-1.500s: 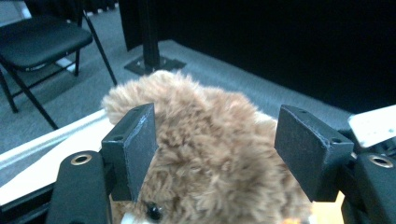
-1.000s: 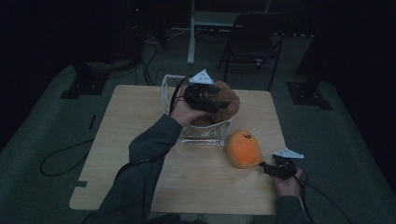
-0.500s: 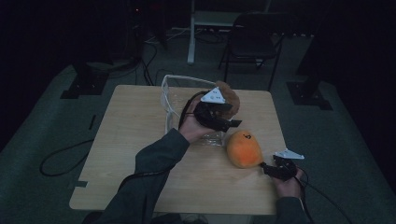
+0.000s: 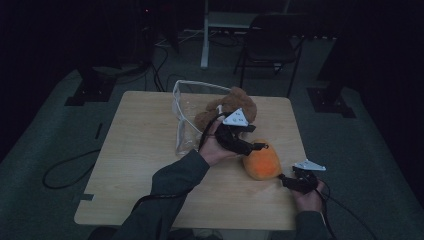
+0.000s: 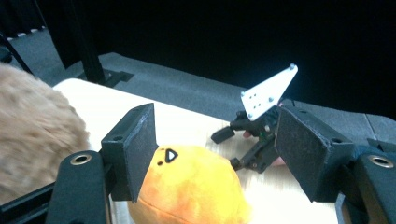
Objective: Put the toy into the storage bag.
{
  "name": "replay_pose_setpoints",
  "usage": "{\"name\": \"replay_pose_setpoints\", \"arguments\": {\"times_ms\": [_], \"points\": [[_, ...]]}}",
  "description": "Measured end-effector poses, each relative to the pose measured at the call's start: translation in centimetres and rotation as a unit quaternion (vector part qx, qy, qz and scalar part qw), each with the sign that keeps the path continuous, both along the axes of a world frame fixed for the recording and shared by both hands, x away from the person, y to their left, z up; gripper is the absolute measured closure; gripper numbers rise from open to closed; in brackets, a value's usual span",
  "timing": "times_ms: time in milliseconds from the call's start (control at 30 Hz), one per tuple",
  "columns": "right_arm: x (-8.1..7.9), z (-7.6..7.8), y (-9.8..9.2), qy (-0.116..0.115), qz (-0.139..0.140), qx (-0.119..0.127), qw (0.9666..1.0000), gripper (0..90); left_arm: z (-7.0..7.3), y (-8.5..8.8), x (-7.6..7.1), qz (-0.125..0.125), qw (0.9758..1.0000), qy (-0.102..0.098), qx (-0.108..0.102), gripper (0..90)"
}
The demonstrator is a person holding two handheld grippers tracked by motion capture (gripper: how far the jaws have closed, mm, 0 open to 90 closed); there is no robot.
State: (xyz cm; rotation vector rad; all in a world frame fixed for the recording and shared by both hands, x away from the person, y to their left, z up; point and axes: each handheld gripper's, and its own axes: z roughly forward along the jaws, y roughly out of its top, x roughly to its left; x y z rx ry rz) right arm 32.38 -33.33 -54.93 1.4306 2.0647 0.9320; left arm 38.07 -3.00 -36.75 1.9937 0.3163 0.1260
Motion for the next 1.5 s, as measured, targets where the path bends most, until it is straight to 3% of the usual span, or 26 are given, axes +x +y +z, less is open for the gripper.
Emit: {"name": "replay_pose_setpoints", "arguments": {"times_ms": [733, 1067, 1500], "points": [[0.0, 0.0, 0.0, -0.001, 0.001, 0.0, 1.0, 30.5, -6.6, -0.9, -0.4, 0.033, 0.9986, 0.025, 0.034, 31.8], [0.0, 0.0, 0.0, 0.0, 0.001, -0.001, 1.0, 30.5, -8.7, -0.8, -0.5, 0.063, 0.9965, 0.005, 0.055, 32.0], [0.0, 0.0, 0.0, -0.001, 0.001, -0.001, 1.0, 30.4, -10.8, -0.6, 0.1, 0.09, 0.9944, 0.013, 0.053, 32.8]]}}
